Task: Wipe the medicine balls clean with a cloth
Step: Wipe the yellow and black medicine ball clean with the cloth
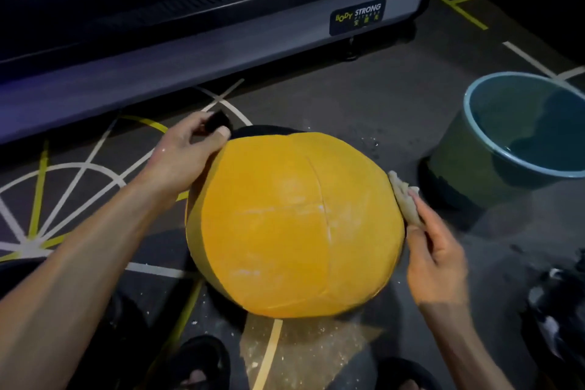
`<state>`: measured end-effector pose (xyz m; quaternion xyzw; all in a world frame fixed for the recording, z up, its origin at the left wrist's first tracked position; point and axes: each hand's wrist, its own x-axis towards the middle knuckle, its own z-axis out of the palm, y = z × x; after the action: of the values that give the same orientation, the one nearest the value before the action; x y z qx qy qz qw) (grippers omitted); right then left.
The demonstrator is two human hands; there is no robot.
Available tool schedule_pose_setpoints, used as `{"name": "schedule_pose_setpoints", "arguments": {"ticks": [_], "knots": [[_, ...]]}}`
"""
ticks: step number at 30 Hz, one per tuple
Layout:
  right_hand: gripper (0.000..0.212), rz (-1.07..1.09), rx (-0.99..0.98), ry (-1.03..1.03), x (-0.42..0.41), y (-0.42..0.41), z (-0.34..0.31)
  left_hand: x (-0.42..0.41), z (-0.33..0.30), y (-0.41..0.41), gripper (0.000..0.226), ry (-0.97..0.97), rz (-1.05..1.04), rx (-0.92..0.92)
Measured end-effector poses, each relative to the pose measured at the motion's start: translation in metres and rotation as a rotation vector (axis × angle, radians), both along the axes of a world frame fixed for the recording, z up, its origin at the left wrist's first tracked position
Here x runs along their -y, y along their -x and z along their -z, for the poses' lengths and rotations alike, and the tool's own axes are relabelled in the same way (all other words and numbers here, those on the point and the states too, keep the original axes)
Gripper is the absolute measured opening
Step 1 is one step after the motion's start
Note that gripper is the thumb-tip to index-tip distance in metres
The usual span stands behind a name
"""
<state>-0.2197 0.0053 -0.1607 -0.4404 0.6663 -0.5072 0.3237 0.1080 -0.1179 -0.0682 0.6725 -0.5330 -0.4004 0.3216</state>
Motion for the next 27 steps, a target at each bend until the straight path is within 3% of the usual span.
{"name": "schedule_pose_setpoints", "arguments": {"ticks": [2,4,10,13,16,19,21,22,25,27], "knots": [[0.044,-0.024,-0.009,-0.038,0.006,0.004,-0.004,-0.011,-0.011,-0.009,0.038,-0.063,0.238,0.105],[0.041,-0.054,0.004,-0.083,0.010,0.011,-0.008,-0.021,-0.019,-0.014,0.051,-0.085,0.326,0.126],[0.038,-0.111,0.047,-0.141,0.005,0.014,-0.029,-0.038,-0.016,-0.009,0.047,0.013,0.402,0.283],[0.040,-0.045,-0.077,-0.142,-0.006,0.000,-0.045,-0.044,-0.011,-0.004,0.048,0.040,0.360,0.350],[0.046,-0.127,-0.295,0.091,-0.020,-0.043,-0.072,-0.050,-0.010,0.000,0.062,0.051,0.350,0.400],[0.042,-0.505,-0.498,0.382,-0.042,-0.099,-0.085,-0.050,-0.010,0.003,0.064,0.055,0.330,0.410],[0.040,-0.660,-0.706,0.460,-0.049,-0.102,-0.080,-0.047,-0.007,0.002,0.062,0.057,0.318,0.407],[0.040,-0.668,-0.709,0.448,-0.049,-0.091,-0.075,-0.046,-0.005,0.000,0.062,0.047,0.317,0.409],[0.048,-0.368,-0.440,0.237,-0.035,-0.044,-0.069,-0.046,-0.002,-0.003,0.066,0.026,0.294,0.422],[0.050,-0.146,-0.370,0.058,-0.018,-0.025,-0.072,-0.044,-0.003,0.003,0.066,0.021,0.281,0.434]]}}
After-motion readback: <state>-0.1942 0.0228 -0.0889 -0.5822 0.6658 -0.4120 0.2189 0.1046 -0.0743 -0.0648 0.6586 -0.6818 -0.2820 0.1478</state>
